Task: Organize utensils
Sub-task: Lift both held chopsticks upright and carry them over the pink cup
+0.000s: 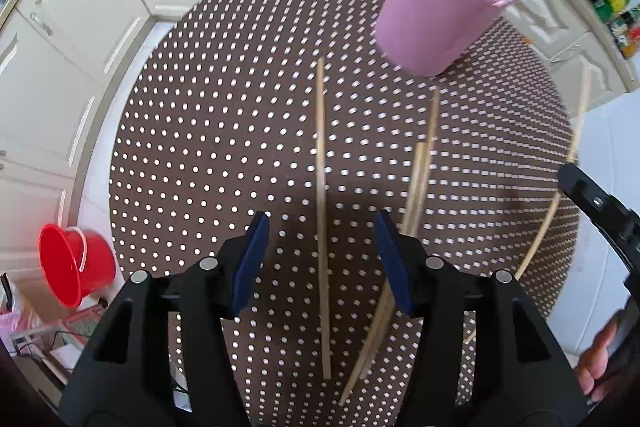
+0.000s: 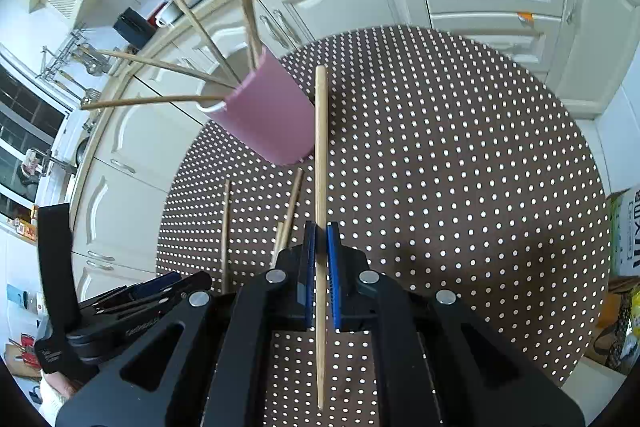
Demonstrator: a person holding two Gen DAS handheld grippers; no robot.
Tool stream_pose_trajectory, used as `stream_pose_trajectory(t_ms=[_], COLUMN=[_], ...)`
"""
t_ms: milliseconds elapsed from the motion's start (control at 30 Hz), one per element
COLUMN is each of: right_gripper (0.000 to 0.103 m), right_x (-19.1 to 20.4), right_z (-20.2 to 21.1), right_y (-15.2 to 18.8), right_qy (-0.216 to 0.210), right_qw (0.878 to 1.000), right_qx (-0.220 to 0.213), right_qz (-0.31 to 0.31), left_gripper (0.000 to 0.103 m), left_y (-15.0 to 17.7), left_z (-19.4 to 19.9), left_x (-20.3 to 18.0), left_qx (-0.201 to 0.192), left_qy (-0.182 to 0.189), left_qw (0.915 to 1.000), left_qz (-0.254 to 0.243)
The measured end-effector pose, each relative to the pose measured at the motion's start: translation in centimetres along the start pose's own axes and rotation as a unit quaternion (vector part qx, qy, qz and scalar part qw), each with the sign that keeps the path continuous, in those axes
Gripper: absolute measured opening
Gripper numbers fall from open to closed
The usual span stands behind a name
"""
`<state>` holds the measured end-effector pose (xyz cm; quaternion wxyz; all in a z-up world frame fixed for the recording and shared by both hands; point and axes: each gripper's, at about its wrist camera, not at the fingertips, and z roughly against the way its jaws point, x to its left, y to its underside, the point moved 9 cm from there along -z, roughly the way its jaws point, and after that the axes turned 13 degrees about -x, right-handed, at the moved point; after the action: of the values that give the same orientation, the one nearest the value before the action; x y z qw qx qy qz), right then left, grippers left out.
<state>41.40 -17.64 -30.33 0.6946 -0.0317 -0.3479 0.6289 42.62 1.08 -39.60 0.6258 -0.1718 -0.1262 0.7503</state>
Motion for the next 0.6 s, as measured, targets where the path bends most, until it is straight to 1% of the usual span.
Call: stream_pose_trajectory(t_ms=[33,100,133,167,200,267,300,333,367,400,433,467,500,600], right_gripper=[0.005,0.005,0.005,0.005,0.005,0.005,0.005,0.005,0.005,0.005,0.005,0.005,0.005,0.005], right_x=[-0.2,-0.3,-0.3,-0.4,-0.5,-0.7,-0.8,-0.8,-0.9,-0.9,-0.8,-0.8,-0.7,-0.3], right_z=[-0.4,-0.8,-1.0,-1.1,-1.4,-2.0,-2.4,-2.5,-2.8,-3.0,-3.1,-3.2,-3.3,-3.3], right_y=[0.3,0.5,0.7,0.8,0.9,1.1,1.3,1.3,1.4,1.5,1.5,1.5,1.6,1.5], right_qy=[0.007,0.005,0.002,0.002,0.004,0.006,0.006,0.006,0.007,0.006,0.006,0.005,0.004,0.002], right_qw=[1.000,1.000,1.000,1.000,1.000,1.000,0.999,0.999,0.999,0.999,0.999,0.999,0.999,0.999], right_qx=[0.008,0.013,0.016,0.019,0.022,0.029,0.034,0.036,0.039,0.041,0.043,0.046,0.047,0.046], right_qz=[0.003,0.004,0.003,0.004,0.004,0.002,-0.001,-0.002,-0.003,-0.004,-0.004,-0.004,-0.003,0.001], left_gripper=[0.054,0.054,0.054,0.054,0.054,0.054,0.054,0.048,0.039,0.033,0.022,0.007,0.007,0.006], left_y=[0.2,0.9,1.0,1.0,0.6,0.2,-0.2,-0.4,-0.7,-1.0,-1.2,-1.2,-1.1,-1.0], left_z=[-0.7,-2.6,-3.0,-3.4,-3.5,-3.8,-3.8,-3.8,-3.8,-3.8,-3.8,-3.7,-3.6,-3.4], left_x=[0.3,1.1,1.2,1.4,1.5,1.3,1.3,1.2,1.1,1.1,0.7,0.3,0.2,0.5], left_qx=[0.008,0.037,0.041,0.041,0.026,0.014,0.006,0.003,-0.005,-0.014,-0.016,-0.017,-0.016,-0.018], left_qy=[-0.008,-0.033,-0.035,-0.039,-0.048,-0.057,-0.060,-0.058,-0.056,-0.058,-0.051,-0.041,-0.040,-0.039], left_qw=[0.9999,0.9987,0.9985,0.9983,0.9985,0.9983,0.9982,0.9983,0.9984,0.9982,0.9984,0.9984,0.9982,0.9985], left_qz=[0.000,0.005,0.008,0.013,0.010,-0.002,0.001,0.004,0.007,-0.001,-0.018,-0.034,-0.041,-0.035])
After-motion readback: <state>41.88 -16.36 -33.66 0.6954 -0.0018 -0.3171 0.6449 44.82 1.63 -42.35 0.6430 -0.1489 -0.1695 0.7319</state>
